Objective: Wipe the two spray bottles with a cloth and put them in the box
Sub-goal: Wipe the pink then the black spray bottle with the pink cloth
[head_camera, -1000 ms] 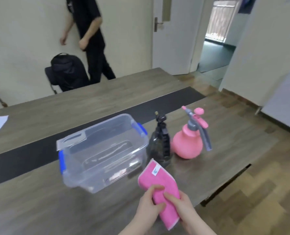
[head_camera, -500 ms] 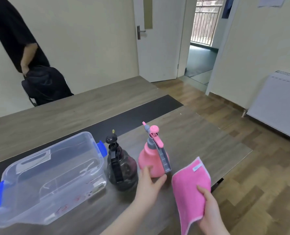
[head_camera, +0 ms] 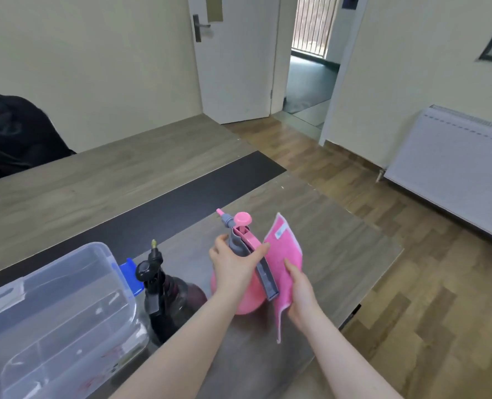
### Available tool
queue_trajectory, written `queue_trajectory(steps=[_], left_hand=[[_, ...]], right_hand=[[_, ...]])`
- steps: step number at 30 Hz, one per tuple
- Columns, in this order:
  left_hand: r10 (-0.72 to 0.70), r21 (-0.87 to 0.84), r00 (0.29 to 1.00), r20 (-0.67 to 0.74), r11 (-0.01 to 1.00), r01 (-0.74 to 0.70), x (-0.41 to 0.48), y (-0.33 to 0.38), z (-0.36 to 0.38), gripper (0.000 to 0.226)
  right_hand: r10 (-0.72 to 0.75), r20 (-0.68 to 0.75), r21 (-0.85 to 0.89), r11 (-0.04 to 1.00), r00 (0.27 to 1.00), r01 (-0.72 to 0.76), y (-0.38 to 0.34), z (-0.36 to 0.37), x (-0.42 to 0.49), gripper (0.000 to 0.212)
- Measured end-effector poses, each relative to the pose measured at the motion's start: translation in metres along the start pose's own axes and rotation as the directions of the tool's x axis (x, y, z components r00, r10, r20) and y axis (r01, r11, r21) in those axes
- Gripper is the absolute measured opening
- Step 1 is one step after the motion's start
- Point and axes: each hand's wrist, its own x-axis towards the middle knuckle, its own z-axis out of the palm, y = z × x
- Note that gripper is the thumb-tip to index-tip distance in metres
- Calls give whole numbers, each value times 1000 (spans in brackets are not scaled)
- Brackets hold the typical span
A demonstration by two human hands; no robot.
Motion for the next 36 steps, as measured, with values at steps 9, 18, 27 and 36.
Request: queue_trajectory(steps=[9, 18, 27, 36], left_hand=[[-71, 80, 993, -97, 994, 79, 21, 6, 18, 74], [-21, 124, 986, -163, 991, 42, -6, -12, 17, 68], [47, 230, 965, -259, 973, 14, -8, -17, 23, 43], [20, 270, 984, -174, 963, 28, -15, -17, 15, 54]], right_hand=[[187, 358, -184, 975, 915, -127, -26, 20, 67, 54], [360, 513, -677, 728, 779, 109, -15, 52, 100, 26], [388, 542, -769, 588, 745, 253, -10, 66, 125, 38], [337, 312, -802, 595, 888, 56, 13, 23, 142, 39]])
